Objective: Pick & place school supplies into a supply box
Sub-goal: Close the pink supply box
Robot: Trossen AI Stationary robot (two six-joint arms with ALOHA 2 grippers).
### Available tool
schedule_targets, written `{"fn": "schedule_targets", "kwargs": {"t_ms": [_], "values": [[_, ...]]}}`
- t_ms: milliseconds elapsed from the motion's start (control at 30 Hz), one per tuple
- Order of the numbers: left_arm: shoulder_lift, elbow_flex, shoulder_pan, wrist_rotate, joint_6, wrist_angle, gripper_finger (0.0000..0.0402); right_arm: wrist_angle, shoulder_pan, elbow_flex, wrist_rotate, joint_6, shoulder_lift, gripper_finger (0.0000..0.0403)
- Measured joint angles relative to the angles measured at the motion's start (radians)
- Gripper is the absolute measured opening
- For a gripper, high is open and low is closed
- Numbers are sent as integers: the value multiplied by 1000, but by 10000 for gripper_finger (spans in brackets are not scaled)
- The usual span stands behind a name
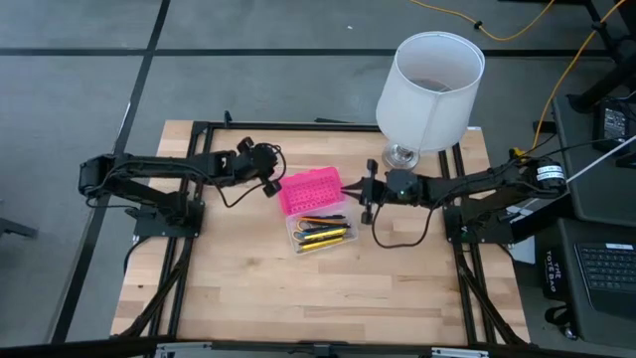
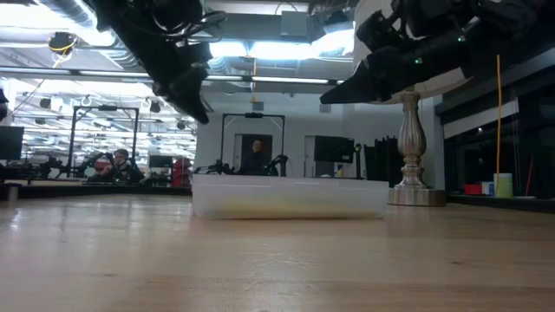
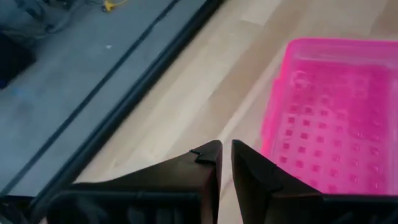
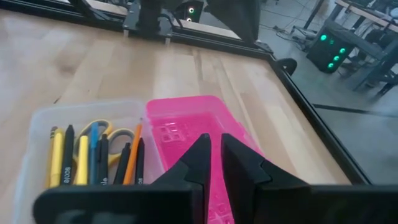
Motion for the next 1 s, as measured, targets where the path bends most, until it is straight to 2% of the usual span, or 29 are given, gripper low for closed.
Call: {"fn": "schedule_targets", "kwargs": {"t_ms": [200, 400, 633, 800, 1000], "values": [[0, 0, 17, 148, -50, -20, 32, 4, -8, 0, 0, 2, 0, 43], [0, 0, 29, 158, -90, -33, 43, 7, -8, 0, 0, 25, 0, 43], [0, 0, 35, 179, -122, -70, 90, 7, -8, 0, -1, 20, 0, 43], [6, 0, 44, 247, -207, -65, 121, 6, -8, 1, -1, 21, 0, 43], [59, 0, 85, 289, -213, -65, 140, 6, -8, 1, -2, 21, 0, 43]]}}
